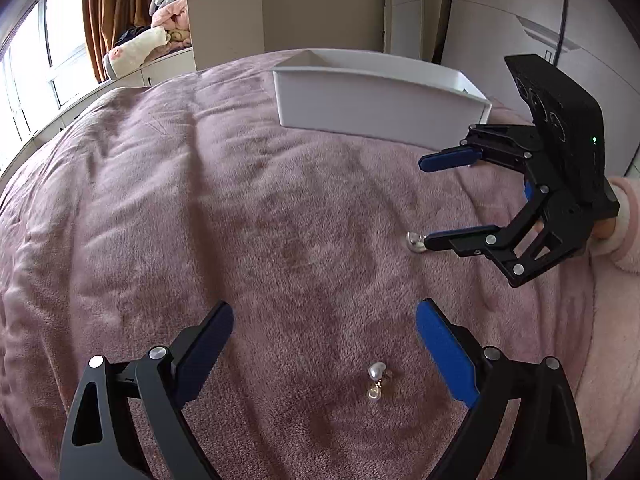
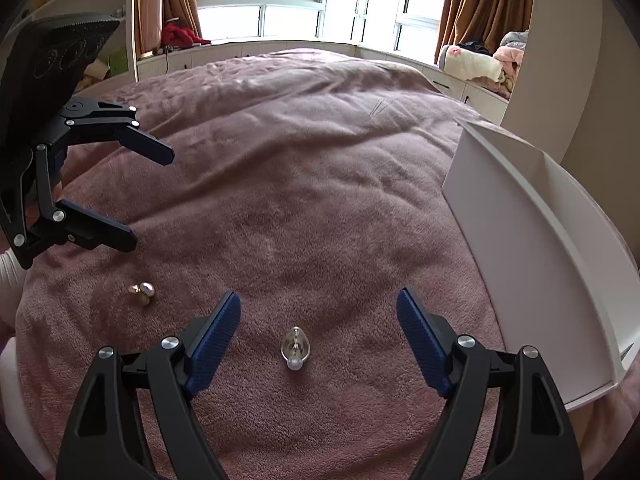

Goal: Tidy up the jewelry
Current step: 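Move both open tools back to the last two pieces, then grasp the pearl earring with the left tool while the right tool grasps the clear crystal pendant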

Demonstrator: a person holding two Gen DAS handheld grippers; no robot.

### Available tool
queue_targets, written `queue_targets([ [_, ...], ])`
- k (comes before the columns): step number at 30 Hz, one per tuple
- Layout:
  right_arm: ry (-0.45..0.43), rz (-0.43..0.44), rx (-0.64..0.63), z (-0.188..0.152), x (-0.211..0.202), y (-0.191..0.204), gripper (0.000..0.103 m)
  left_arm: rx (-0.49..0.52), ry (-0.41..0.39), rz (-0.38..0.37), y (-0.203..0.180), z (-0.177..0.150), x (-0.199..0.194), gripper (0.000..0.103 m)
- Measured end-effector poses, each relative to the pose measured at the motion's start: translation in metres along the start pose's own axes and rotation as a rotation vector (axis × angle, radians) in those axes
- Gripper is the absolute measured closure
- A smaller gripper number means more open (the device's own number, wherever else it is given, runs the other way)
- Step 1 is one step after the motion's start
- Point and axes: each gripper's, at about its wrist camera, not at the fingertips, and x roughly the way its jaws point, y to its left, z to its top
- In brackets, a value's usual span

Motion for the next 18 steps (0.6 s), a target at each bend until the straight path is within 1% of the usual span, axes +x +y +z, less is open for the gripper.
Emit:
queue_targets([
  [3,0.051,0.042,0.027,-0.009,0.016,-0.001,0.031,0.066,0.023,0.004,-0.010,-0.012,0.009,0.009],
  [4,0.065,0.043,0.025,-0.010,0.018,-0.002,0.035,0.078,0.026,-0.001,-0.012,-0.015,0.009,0.009],
  [6,0.094,0.026,0.005,-0.013,0.024,0.000,0.038,0.100,0.043,0.017,-0.014,-0.020,0.012,0.009],
  [7,0.103,0.029,0.002,-0.014,0.026,0.000,0.042,0.104,0.057,0.026,-0.014,-0.023,0.014,0.009],
  [8,0.105,0.035,0.005,-0.014,0.027,0.000,0.045,0.101,0.067,0.033,-0.012,-0.025,0.017,0.013],
  [9,0.104,0.036,0.005,-0.015,0.026,0.001,0.047,0.092,0.079,0.030,-0.010,-0.028,0.019,0.022],
  [10,0.103,0.034,0.000,-0.015,0.026,0.001,0.052,0.082,0.091,0.023,-0.008,-0.031,0.021,0.027],
  [11,0.104,0.036,-0.006,-0.014,0.026,0.002,0.059,0.076,0.095,0.017,-0.006,-0.033,0.021,0.029],
  [13,0.106,0.041,-0.012,-0.013,0.026,0.003,0.062,0.092,0.090,0.026,-0.008,-0.037,0.020,0.035],
  [14,0.108,0.046,-0.014,-0.013,0.026,0.004,0.068,0.105,0.087,0.028,-0.009,-0.038,0.019,0.039],
  [15,0.110,0.053,-0.016,-0.013,0.026,0.004,0.071,0.116,0.082,0.025,-0.010,-0.039,0.018,0.047],
  [17,0.113,0.064,-0.025,-0.011,0.027,0.006,0.080,0.133,0.079,0.015,-0.014,-0.040,0.017,0.059],
  [18,0.115,0.066,-0.029,-0.011,0.027,0.007,0.081,0.139,0.081,0.007,-0.015,-0.039,0.017,0.063],
])
